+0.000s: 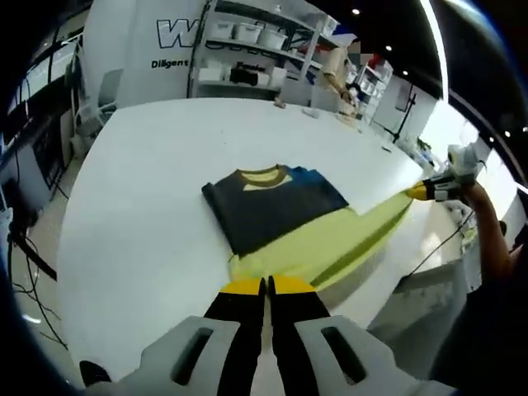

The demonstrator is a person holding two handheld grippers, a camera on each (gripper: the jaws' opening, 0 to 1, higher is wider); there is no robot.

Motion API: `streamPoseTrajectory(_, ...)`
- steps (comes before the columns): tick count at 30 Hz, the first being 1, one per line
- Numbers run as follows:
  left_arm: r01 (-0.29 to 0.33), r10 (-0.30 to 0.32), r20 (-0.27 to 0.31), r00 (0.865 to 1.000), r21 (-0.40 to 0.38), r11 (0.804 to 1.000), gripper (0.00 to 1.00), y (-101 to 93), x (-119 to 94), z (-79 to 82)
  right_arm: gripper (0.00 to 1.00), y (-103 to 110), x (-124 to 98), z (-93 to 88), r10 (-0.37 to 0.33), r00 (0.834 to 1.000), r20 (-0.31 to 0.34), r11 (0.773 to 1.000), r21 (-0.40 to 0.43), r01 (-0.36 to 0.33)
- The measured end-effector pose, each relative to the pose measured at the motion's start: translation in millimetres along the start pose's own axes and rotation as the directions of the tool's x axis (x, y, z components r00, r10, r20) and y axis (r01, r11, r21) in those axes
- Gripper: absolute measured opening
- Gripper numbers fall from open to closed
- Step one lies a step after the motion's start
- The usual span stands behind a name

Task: Fold the garment on the visible template until the final outline fits inside the template.

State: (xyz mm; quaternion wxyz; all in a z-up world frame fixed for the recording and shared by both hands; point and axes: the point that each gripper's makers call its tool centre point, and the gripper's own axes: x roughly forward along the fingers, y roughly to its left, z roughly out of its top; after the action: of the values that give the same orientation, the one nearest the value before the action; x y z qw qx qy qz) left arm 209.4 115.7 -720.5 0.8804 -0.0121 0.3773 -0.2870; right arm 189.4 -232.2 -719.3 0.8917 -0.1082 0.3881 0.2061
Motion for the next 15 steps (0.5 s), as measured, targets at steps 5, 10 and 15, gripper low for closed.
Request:
streamPoseTrajectory(5,-0.012,0.012,0.035,0.999,0.006,1.0,0.0,10.2,10.7,23.0,0.0,-11.3,7.9,17.8,-0.015,1.0,0.016,1.0,-0.009,0.015)
streamPoseTrajectory(10,-0.036,0.034,0.056,0.998,0.027,0.999,0.0,18.5,22.0,41.0,0.0,-19.6,17.0,31.2,-0.031,0.999,0.027,0.999,-0.017,0.032)
streamPoseTrajectory(15,-0.045,0.044,0.071,0.997,0.019,0.999,0.0,28.0,32.3,54.4,0.0,-27.9,23.7,43.7,-0.041,0.998,0.048,0.999,-0.009,0.042)
